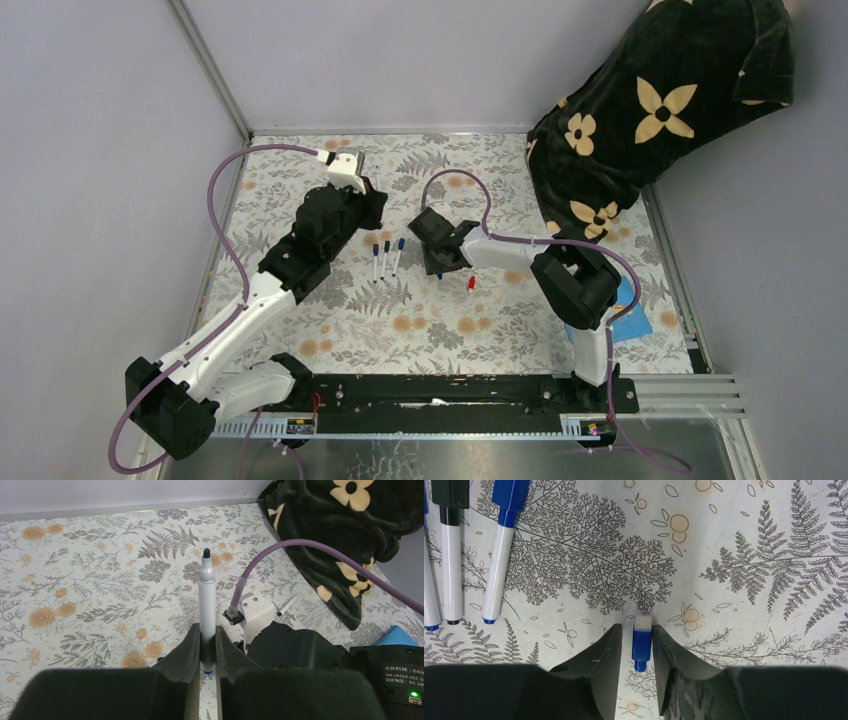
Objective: Insert the pens into the pen caps
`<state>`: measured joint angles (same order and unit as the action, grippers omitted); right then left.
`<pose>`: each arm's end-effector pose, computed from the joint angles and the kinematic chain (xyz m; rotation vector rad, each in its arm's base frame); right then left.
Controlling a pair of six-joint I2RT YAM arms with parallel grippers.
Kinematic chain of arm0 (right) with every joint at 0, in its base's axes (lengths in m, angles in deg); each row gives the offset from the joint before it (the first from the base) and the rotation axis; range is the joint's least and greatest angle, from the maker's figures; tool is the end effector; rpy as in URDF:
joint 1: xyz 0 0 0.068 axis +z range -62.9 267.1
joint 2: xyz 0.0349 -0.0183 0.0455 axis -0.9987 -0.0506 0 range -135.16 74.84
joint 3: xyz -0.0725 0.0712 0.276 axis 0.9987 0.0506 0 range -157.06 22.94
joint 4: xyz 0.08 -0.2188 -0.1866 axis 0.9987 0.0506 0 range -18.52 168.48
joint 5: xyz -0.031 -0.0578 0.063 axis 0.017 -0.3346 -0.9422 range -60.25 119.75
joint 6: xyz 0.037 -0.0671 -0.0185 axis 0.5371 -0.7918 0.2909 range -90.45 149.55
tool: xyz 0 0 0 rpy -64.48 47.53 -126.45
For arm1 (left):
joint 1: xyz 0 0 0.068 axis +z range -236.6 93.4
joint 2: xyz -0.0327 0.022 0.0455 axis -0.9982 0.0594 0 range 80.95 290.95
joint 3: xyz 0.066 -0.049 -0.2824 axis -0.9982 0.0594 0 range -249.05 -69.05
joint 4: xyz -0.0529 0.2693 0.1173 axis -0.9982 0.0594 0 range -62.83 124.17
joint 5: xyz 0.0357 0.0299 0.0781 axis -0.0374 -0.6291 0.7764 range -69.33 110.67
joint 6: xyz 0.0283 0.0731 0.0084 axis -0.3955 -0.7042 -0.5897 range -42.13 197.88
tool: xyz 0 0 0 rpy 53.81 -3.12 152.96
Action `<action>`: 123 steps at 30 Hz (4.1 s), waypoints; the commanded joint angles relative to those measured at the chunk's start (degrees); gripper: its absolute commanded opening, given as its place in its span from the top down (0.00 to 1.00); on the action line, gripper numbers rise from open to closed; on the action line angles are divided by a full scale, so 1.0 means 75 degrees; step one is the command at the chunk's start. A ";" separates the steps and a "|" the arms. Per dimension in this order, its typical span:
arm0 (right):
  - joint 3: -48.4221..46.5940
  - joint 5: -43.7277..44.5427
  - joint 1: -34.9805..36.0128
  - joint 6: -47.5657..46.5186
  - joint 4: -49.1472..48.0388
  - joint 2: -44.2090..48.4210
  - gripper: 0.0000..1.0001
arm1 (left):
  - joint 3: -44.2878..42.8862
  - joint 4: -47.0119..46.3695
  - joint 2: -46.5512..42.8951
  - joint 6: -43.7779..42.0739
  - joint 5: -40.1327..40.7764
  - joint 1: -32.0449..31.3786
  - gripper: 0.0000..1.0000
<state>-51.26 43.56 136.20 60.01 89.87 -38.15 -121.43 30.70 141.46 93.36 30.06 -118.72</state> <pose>0.3176 0.3421 0.1281 -0.3222 2.5227 0.2425 0.2658 -0.1538 0.3531 0.1406 1.7886 -0.4542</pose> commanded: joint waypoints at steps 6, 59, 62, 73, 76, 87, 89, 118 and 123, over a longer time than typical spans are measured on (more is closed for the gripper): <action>0.0107 -0.0408 0.0180 -0.0043 0.0747 0.0019 0.66 | -0.0109 -0.0183 0.0024 0.0021 -0.0058 0.0054 1.00; 0.6074 0.1313 0.0145 -0.0735 -1.2748 0.6747 1.00 | 0.0146 -0.1772 0.0277 0.0218 -0.5030 0.0052 1.00; 0.5984 0.0819 0.0143 -0.0847 -1.4004 0.6288 1.00 | 0.0046 -0.1773 0.0455 0.0197 -0.5499 -0.0048 1.00; 0.5373 -0.0961 0.0144 -0.0810 -1.5519 0.5305 1.00 | 0.0046 -0.2018 0.0470 0.0168 -0.6403 -0.0158 1.00; 0.5371 -0.0940 0.0145 -0.0831 -1.5513 0.5303 1.00 | 0.0038 -0.2018 0.0446 0.0151 -0.6478 -0.0167 1.00; 0.5411 -0.0712 0.0144 -0.0946 -1.4777 0.5550 1.00 | 0.0196 -0.2154 0.0196 -0.0163 -0.6714 -0.0229 1.00; 0.5417 -0.0698 0.0143 -0.1008 -1.4658 0.5625 1.00 | 0.0211 -0.2158 0.0166 -0.0195 -0.6701 -0.0236 1.00; 0.5250 -0.1064 0.0143 -0.1050 -1.3489 0.5923 1.00 | 0.0198 -0.2146 0.0267 -0.0260 -0.6820 -0.0289 1.00; 0.5292 -0.1065 0.0144 -0.1082 -1.3351 0.5982 1.00 | 0.0222 -0.2137 0.0241 -0.0283 -0.6753 -0.0298 1.00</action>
<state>-9.66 36.15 136.99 53.30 -9.34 5.15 -119.70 17.78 143.45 92.27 -20.47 -120.68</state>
